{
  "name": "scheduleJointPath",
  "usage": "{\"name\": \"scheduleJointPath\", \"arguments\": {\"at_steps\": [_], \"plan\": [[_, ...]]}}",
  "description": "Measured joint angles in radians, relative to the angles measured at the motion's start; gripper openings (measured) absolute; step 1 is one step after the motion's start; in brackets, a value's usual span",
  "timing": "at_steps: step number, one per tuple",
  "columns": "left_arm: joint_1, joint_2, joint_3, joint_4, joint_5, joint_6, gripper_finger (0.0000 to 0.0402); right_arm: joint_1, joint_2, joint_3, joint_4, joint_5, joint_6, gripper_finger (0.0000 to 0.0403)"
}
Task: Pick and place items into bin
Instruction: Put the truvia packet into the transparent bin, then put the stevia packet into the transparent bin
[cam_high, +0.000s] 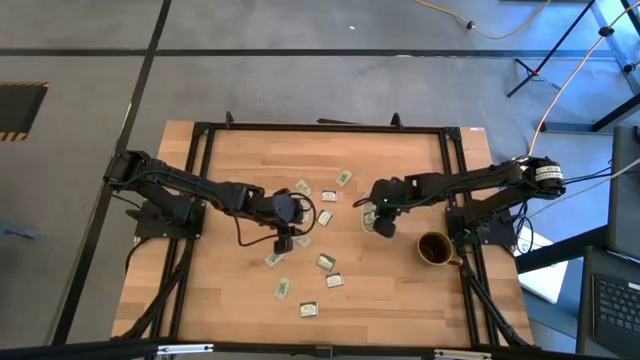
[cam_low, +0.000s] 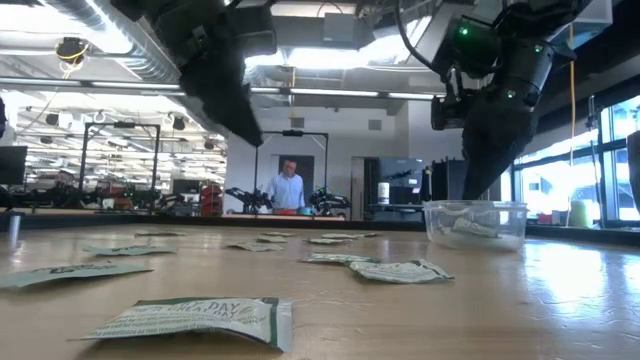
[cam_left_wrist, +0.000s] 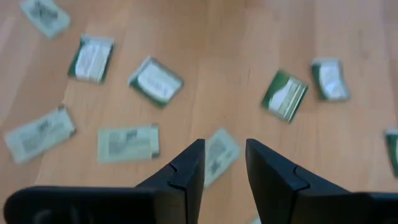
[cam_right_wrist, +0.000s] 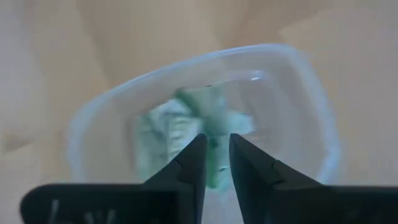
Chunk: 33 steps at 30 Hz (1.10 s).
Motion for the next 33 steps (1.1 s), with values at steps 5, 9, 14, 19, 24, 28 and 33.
{"name": "scheduleJointPath", "arguments": {"at_steps": [5,9,14,19,24,28,33], "plan": [[-0.012,0.0,0.0,-0.106,-0.002,0.006,0.0104,-0.02,0.0,0.0,0.0,0.053,-0.005,0.0075],[-0.048,0.007,0.0,-0.157,-0.001,0.067,0.0098,-0.034,0.0,0.0,0.0,0.055,-0.004,0.0076],[-0.102,0.04,-0.001,-0.173,0.0,0.044,0.0093,-0.038,0.0,0.0,0.001,0.055,-0.004,0.0076],[-0.158,0.112,0.0,-0.146,-0.002,0.06,0.0086,-0.038,0.0,0.0,0.004,0.053,-0.004,0.0076],[-0.192,0.202,0.0,-0.091,0.0,0.067,0.0078,-0.039,0.0,0.0,0.005,0.052,-0.004,0.0076],[-0.197,0.258,0.0,-0.093,0.0,0.041,0.0071,-0.039,0.0,0.0,0.005,0.052,-0.004,0.0076],[-0.197,0.297,0.005,-0.093,-0.001,0.047,0.0061,-0.039,0.0,0.0,0.004,0.052,0.0,0.0076]]}}
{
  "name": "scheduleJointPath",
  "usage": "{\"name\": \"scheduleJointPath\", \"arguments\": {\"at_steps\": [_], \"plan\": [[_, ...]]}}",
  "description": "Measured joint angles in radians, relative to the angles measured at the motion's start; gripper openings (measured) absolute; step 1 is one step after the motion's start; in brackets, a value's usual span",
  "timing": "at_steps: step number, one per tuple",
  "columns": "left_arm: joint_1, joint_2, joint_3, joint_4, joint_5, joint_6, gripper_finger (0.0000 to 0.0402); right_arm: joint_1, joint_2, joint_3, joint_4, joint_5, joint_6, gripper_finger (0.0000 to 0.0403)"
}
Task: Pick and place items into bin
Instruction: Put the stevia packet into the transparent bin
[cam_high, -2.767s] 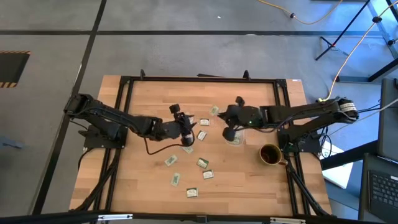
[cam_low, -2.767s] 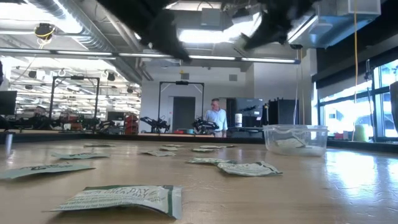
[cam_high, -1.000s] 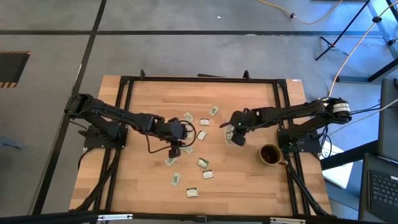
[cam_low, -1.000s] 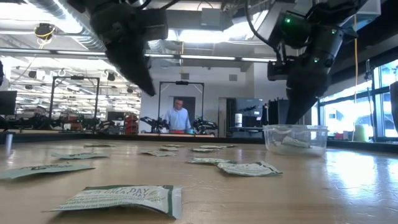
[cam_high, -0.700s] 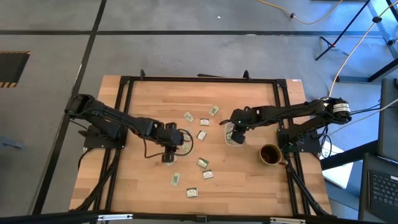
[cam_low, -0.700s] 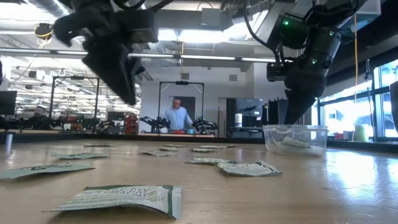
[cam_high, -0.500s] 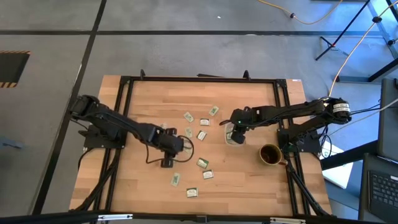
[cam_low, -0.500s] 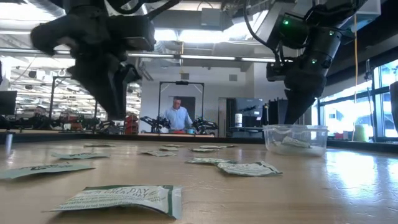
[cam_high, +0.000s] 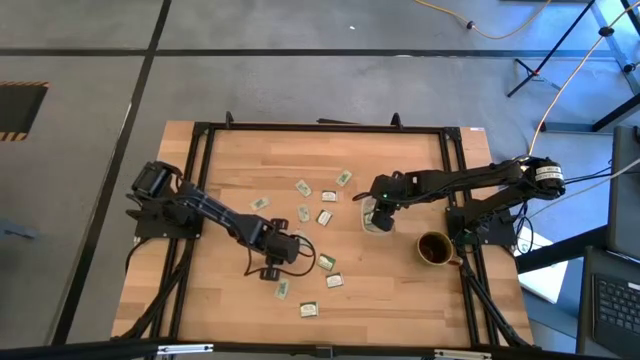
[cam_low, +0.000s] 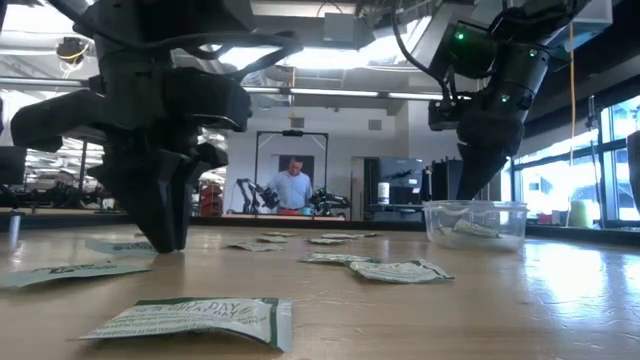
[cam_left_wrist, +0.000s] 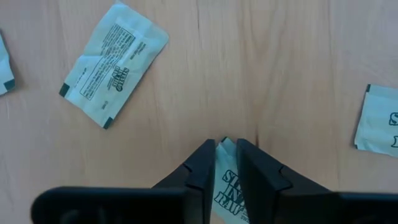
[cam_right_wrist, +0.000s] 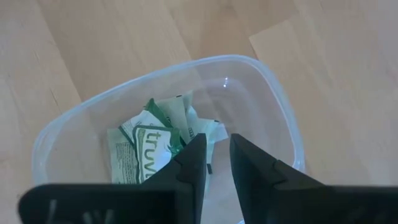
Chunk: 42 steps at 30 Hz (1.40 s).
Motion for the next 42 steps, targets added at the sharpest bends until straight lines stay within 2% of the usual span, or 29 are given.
{"name": "scheduleJointPath", "arguments": {"at_steps": [12,20,25,30,34,36,42], "plan": [[0.001,0.007,-0.002,-0.012,-0.001,0.012,0.0005,0.0,0.0,0.0,-0.001,-0.001,0.0,0.0076],[0.007,-0.091,-0.012,-0.03,-0.026,0.03,0.0003,0.0,-0.037,0.027,-0.008,-0.001,0.025,0.0076],[0.024,-0.209,-0.008,0.026,-0.184,0.064,0.0002,0.008,-0.057,0.065,0.036,-0.002,-0.011,0.0076],[0.041,-0.283,-0.006,0.217,-0.505,0.176,0.0003,0.041,-0.055,0.07,0.218,-0.002,-0.086,0.0076],[0.051,-0.281,-0.006,0.435,-0.692,0.382,0.0003,0.075,-0.053,0.07,0.366,-0.003,-0.179,0.0076],[0.062,-0.265,-0.006,0.557,-0.737,0.481,0.0003,0.09,-0.053,0.07,0.437,-0.002,-0.219,0.0076],[0.095,-0.216,-0.006,0.815,-0.765,0.65,0.0003,0.14,-0.051,0.07,0.613,-0.002,-0.354,0.0076]]}}
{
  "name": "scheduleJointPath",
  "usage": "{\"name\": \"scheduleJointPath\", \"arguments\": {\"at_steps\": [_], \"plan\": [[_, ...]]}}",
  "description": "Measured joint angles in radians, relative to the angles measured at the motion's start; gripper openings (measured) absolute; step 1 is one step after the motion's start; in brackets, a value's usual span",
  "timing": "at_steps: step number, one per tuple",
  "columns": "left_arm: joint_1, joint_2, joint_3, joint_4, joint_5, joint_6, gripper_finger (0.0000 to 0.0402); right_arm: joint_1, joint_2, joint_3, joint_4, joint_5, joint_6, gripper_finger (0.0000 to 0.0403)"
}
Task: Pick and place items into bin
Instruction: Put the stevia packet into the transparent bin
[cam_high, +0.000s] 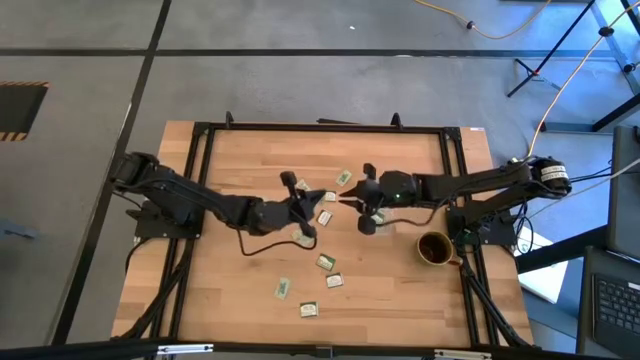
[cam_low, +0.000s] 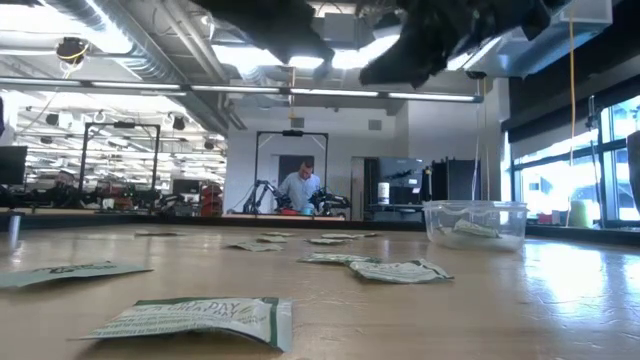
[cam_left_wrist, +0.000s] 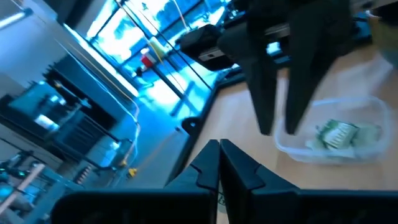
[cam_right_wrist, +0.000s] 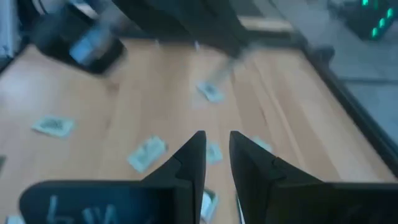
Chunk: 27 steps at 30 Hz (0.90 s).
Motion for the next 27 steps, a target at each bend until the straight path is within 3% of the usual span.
{"name": "scheduleJointPath", "arguments": {"at_steps": [9,19,27], "plan": [[0.019,0.038,0.001,0.124,-0.023,0.086,0.0003,0.022,0.003,0.0,0.054,0.0,0.016,0.0078],[0.02,0.037,0.001,0.212,-0.023,0.102,0.0002,0.022,0.003,-0.001,0.122,0.001,0.069,0.0152],[0.02,0.037,0.001,0.324,-0.02,0.183,0.0003,0.02,0.003,-0.001,0.183,0.003,0.075,0.016]]}}
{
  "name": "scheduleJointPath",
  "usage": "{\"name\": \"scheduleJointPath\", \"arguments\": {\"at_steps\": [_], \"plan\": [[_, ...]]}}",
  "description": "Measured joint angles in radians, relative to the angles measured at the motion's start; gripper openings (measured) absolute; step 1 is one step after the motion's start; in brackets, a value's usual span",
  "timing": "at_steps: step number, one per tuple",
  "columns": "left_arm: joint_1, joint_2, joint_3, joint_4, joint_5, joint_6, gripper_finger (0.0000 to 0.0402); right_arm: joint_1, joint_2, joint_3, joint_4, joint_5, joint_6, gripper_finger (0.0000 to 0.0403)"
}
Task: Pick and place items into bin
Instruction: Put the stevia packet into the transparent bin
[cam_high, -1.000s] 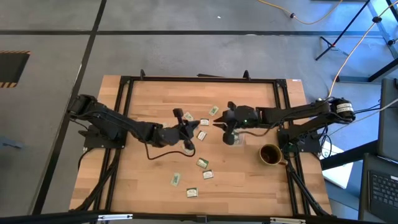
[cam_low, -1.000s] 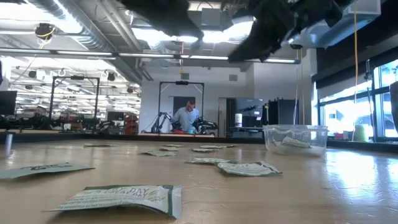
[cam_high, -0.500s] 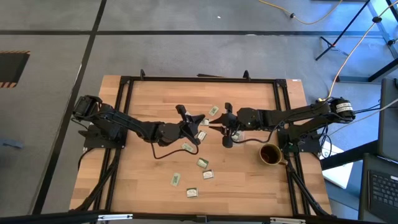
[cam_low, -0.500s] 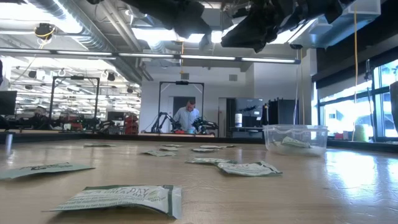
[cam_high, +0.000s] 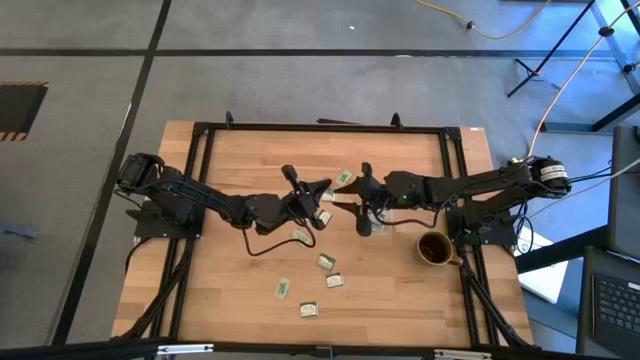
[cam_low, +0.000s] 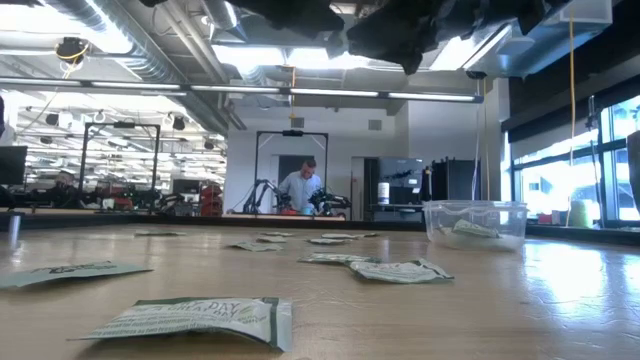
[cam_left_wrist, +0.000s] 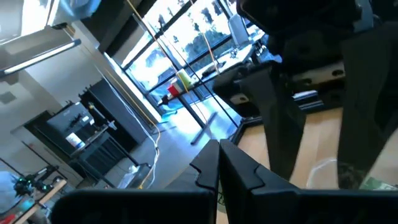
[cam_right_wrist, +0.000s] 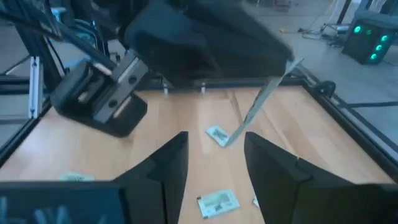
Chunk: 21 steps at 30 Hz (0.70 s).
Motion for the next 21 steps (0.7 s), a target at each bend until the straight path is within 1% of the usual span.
{"name": "scheduleJointPath", "arguments": {"at_steps": [4,7,9,15,18,21], "plan": [[-0.002,0.0,0.0,0.024,0.023,0.0,0.0003,-0.003,0.0,0.0,0.05,0.007,0.031,0.0157],[-0.003,0.0,0.0,0.044,0.058,0.0,0.0003,-0.003,0.0,0.0,0.051,0.071,0.044,0.0157],[-0.003,0.0,0.0,0.059,0.06,0.009,0.0003,-0.004,0.0,0.0,0.05,0.095,0.044,0.0156],[-0.003,-0.001,0.0,0.074,0.059,0.026,0.0003,-0.004,0.0,0.0,0.053,0.096,0.046,0.0152],[-0.003,-0.001,0.0,0.074,0.056,0.035,0.0003,-0.004,0.0,0.0,0.052,0.096,0.044,0.0132],[-0.003,-0.001,0.0,0.074,0.054,0.042,0.0003,-0.004,0.0,0.0,0.053,0.096,0.043,0.0098]]}}
